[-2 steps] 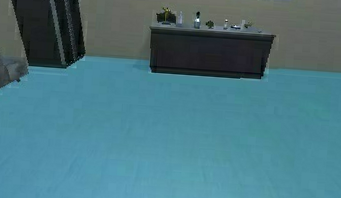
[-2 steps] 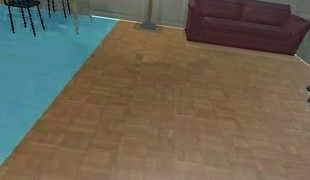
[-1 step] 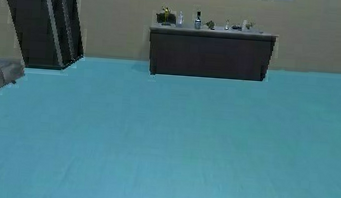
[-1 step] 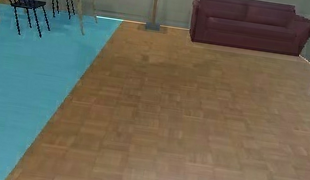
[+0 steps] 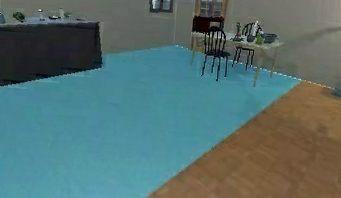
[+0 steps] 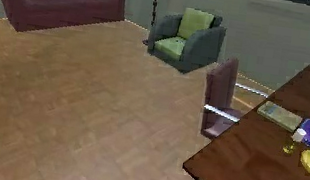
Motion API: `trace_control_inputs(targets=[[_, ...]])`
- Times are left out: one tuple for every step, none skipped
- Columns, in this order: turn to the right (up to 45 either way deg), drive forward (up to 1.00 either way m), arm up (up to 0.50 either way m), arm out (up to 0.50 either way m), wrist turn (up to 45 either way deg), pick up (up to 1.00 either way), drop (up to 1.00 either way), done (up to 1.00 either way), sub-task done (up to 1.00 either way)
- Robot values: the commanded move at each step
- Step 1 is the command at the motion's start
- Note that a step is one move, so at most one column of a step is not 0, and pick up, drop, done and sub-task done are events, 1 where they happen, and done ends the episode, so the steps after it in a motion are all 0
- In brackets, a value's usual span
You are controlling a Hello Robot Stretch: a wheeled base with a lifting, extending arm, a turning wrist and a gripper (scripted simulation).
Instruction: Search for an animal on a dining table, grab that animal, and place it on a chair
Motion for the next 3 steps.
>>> trace_control_inputs(targets=[[39.0,0.0,0.0,0.0,0.0,0.0,0.0,0.0,0.0],[0.0,0.45,0.0,0.0,0.0,0.0,0.0,0.0,0.0],[45.0,0.0,0.0,0.0,0.0,0.0,0.0,0.0,0.0]])
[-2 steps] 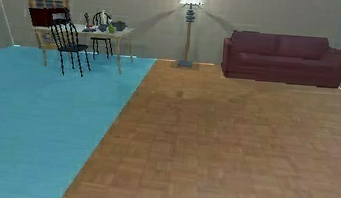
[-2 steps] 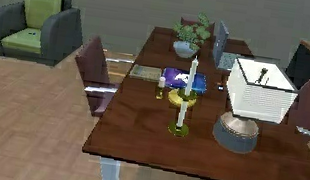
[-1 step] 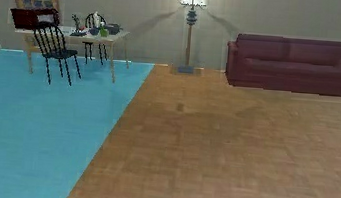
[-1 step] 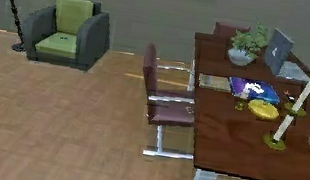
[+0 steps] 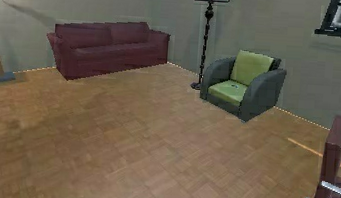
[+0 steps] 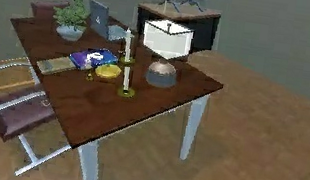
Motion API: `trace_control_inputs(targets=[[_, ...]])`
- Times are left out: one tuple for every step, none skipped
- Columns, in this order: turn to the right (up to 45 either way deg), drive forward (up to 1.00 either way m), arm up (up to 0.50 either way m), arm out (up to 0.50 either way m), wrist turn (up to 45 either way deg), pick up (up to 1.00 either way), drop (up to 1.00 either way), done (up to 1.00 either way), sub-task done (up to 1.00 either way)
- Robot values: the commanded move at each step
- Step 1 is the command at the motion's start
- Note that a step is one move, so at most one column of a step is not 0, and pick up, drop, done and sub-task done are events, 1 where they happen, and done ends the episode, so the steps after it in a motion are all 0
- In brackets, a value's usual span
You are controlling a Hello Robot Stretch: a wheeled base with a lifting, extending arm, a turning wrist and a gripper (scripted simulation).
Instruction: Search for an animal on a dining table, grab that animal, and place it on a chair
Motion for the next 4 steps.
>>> trace_control_inputs(targets=[[12.0,0.0,0.0,0.0,0.0,0.0,0.0,0.0,0.0],[0.0,0.1,0.0,0.0,0.0,0.0,0.0,0.0,0.0],[3.0,0.0,0.0,0.0,0.0,0.0,0.0,0.0,0.0],[0.0,1.0,0.0,0.0,0.0,0.0,0.0,0.0,0.0]])
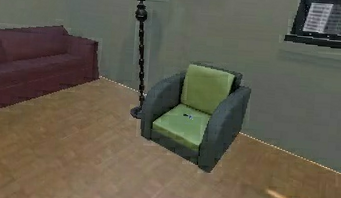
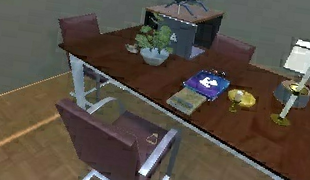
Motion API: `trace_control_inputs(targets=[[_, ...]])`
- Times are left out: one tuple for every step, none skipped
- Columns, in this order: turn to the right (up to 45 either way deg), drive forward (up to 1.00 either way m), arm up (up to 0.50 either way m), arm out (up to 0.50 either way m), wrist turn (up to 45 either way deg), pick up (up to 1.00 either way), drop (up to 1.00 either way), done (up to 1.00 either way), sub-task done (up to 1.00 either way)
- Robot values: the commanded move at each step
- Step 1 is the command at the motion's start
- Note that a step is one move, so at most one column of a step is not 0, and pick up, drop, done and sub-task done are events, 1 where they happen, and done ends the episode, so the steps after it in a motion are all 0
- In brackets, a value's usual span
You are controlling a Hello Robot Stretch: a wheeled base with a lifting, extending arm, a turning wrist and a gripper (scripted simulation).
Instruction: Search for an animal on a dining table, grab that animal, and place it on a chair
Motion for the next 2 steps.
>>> trace_control_inputs(targets=[[6.0,0.0,0.0,0.0,0.0,0.0,0.0,0.0,0.0],[0.0,0.15,0.0,0.0,0.0,0.0,0.0,0.0,0.0]])
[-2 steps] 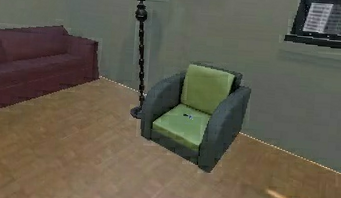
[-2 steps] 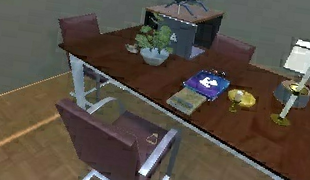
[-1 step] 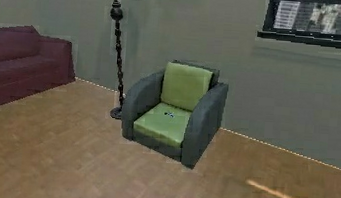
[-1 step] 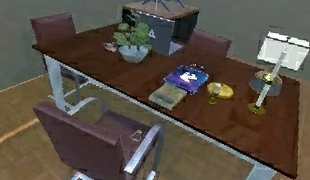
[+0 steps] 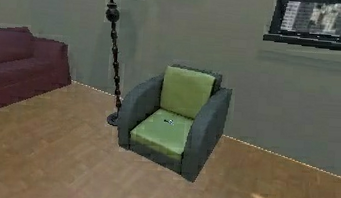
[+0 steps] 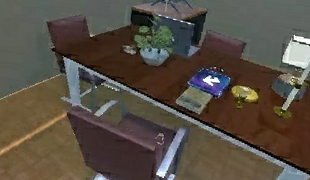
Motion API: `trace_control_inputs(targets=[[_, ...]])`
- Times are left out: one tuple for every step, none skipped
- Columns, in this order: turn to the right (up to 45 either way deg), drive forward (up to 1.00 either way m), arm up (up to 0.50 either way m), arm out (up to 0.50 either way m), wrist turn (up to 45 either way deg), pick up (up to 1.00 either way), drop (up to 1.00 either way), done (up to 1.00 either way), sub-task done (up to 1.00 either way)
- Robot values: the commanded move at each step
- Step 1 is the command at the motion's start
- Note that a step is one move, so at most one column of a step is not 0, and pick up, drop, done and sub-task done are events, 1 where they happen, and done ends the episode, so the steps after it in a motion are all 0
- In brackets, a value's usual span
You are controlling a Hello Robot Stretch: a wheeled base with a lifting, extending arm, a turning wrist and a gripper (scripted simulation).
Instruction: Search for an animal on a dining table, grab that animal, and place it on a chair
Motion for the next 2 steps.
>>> trace_control_inputs(targets=[[21.0,0.0,0.0,0.0,0.0,0.0,0.0,0.0,0.0],[0.0,0.95,0.0,0.0,0.0,0.0,0.0,0.0,0.0]])
